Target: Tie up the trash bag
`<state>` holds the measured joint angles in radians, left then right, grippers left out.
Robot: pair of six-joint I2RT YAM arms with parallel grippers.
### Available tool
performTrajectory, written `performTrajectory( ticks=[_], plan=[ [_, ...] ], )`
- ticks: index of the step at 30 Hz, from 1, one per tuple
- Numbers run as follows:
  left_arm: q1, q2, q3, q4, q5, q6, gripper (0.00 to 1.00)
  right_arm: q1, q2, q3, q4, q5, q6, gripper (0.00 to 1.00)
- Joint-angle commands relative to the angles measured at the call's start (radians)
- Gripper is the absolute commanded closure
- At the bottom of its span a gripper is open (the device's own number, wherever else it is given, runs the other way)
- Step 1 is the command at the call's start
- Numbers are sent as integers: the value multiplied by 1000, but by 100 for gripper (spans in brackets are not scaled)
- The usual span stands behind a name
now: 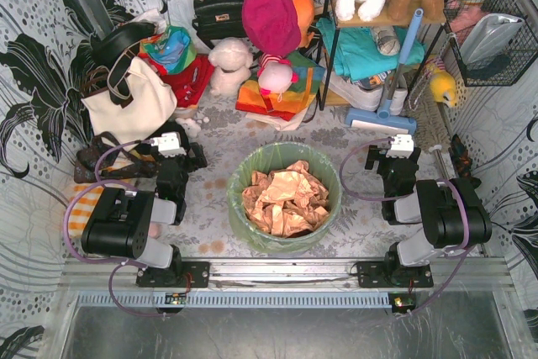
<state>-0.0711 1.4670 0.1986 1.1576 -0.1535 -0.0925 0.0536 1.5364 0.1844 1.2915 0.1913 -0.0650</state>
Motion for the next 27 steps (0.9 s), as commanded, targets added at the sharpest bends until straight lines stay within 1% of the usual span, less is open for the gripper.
performTrajectory(
  ticks=[1, 3, 7, 9, 11, 15, 17, 20, 24, 27],
  plan=[
    [-15, -6, 7, 60, -56, 14, 2, -5, 5, -3, 42, 19, 13, 3],
    [-29, -20, 1, 62, -95, 15, 2, -5, -15, 0, 14, -19, 0, 3],
    [-55, -66, 9, 14, -141, 29, 2, -5, -39, -1, 12, -4, 2, 3],
    [-72, -98, 36, -64, -169, 36, 2, -5, -92, 20, -74, 8, 7, 3],
    [-91, -133, 82, -175, -214, 30, 2, -5, -152, 55, -189, 23, 11, 3],
    [-118, -186, 217, -461, -352, -29, 2, -5, -298, 109, -429, 9, 56, 3],
    [-119, -212, 297, -639, -367, -74, 2, -5, -374, 132, -549, -34, 94, 3],
    [-119, -269, 394, -895, -379, -185, 2, -5, -457, 181, -735, -115, 140, 3],
    [-119, -395, 387, -967, -318, -242, 2, -5, -544, 276, -1002, -186, 248, 3],
    [-119, -462, 406, -1071, -293, -291, 2, -5, -591, 341, -1165, -245, 296, 3]
  ],
)
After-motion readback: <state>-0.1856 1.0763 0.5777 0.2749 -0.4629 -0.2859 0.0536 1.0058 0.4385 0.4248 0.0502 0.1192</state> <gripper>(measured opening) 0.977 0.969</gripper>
